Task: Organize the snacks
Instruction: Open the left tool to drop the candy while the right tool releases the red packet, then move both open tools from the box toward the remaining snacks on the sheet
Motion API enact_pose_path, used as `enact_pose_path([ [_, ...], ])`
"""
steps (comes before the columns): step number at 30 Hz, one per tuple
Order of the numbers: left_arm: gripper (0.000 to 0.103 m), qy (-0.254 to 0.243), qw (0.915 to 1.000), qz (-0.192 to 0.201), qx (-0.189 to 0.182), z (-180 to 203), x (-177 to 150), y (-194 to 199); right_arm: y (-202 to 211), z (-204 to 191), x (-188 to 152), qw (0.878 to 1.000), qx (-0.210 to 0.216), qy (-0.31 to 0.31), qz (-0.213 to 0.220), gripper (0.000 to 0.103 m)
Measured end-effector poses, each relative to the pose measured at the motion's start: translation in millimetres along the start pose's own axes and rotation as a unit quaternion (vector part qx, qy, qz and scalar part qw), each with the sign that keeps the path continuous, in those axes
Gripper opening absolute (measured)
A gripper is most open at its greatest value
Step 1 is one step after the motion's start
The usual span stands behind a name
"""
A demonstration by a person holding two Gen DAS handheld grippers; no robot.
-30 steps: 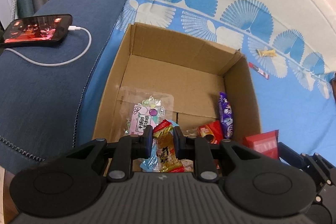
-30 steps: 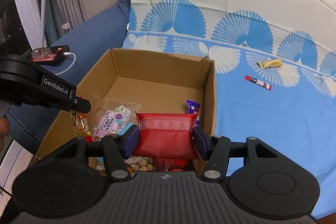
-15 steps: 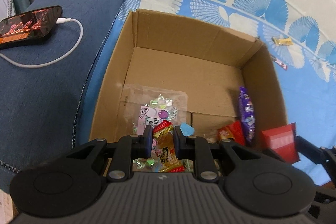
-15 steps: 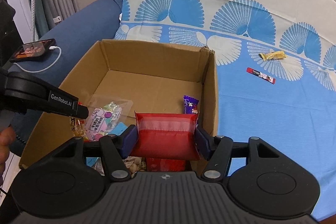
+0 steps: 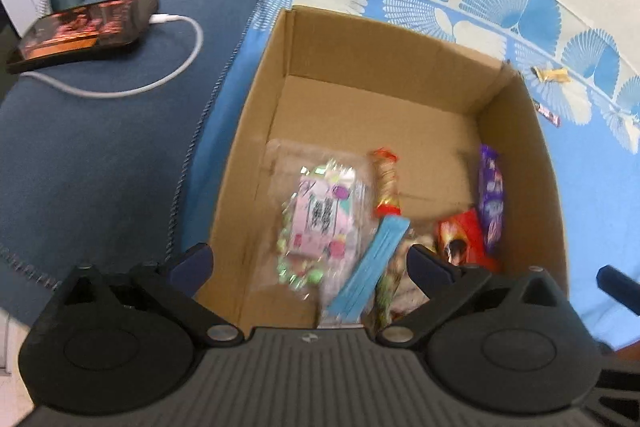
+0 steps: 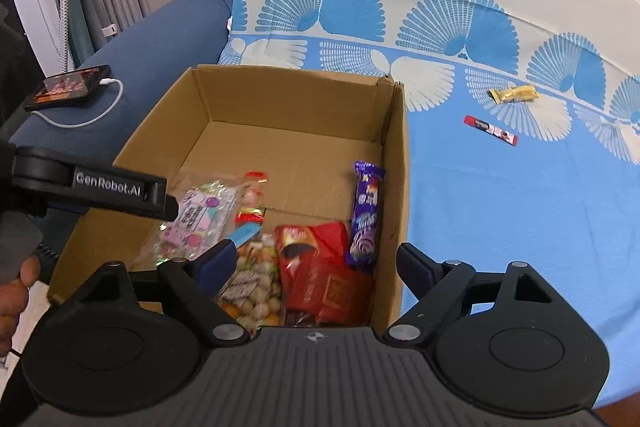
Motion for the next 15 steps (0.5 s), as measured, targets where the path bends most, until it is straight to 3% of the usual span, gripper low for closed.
enact_pose_path([
  [15, 0.103, -0.005, 0.9974, 0.061, 0.038, -6.5, -71.8, 83.9, 80.5, -6.8, -33.9, 0.998, -0.009, -0.041, 0.044, 0.093],
])
Point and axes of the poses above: each gripper's, at about its wrist camera, not at the fingertips, and y roughly against the way its jaws point, z to its right, x to its top, the point moved 7 cm from there along -y, roughly the way its jaws point, and after that the axes turned 5 degrees about x, right-handed, at the moved point
